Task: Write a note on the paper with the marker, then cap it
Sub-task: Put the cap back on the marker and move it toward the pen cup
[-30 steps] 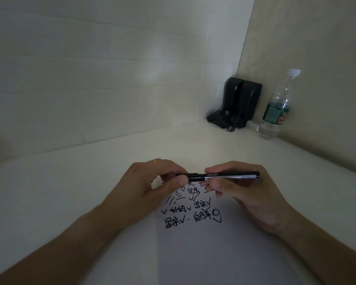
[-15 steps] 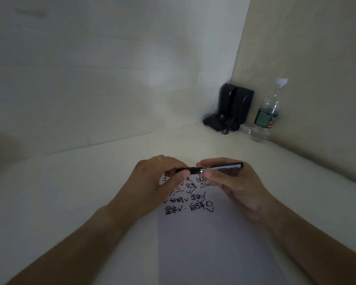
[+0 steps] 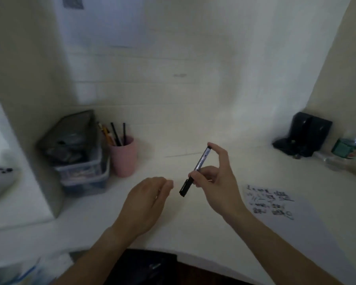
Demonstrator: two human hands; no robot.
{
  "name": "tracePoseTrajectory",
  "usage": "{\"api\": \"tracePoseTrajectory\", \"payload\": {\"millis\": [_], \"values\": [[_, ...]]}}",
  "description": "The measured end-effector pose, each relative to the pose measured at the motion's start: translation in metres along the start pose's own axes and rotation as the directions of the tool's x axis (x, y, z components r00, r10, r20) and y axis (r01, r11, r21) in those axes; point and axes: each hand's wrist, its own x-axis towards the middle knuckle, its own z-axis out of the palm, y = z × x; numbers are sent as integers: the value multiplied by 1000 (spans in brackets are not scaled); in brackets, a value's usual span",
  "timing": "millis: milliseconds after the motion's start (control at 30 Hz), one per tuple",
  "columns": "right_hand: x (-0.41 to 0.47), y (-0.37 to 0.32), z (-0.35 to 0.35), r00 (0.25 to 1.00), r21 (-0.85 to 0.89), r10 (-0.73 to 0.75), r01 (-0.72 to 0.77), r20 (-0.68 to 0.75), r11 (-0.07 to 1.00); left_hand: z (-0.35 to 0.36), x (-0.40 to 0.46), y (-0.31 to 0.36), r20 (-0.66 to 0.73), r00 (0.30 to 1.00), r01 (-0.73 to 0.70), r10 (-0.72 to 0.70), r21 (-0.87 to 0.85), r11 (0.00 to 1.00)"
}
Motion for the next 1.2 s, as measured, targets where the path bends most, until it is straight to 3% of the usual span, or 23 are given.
{"api": "tracePoseTrajectory", "payload": {"millis": [133,233,433,667,800,900,1133,1200], "values": [[12,-22,85,987,-56,-160,160,-8,986,-26,-28,-71,-20,994,105,-104,273,956],[34,-51,129,951,-78,-305,300,-53,951,-33,-32,-101,-28,995,95,-91,396,913],[90,-68,182,861,-233,-499,469,-93,852,-26,-27,-116,11,998,55,-70,496,866],[129,-19,208,899,-469,-437,396,23,789,-19,-23,-125,17,997,55,-73,507,860],[129,-2,216,928,-585,-367,335,67,739,-25,-26,-119,-46,996,86,-73,459,884],[126,-6,212,938,-598,-339,312,72,738,-26,-27,-115,-59,995,101,-83,459,883],[48,-15,132,952,-570,-279,299,125,765,-27,-30,-115,38,992,79,-116,530,844],[9,-1,84,966,-614,-241,245,91,750,-23,-39,-98,-19,996,91,-92,461,883]]}}
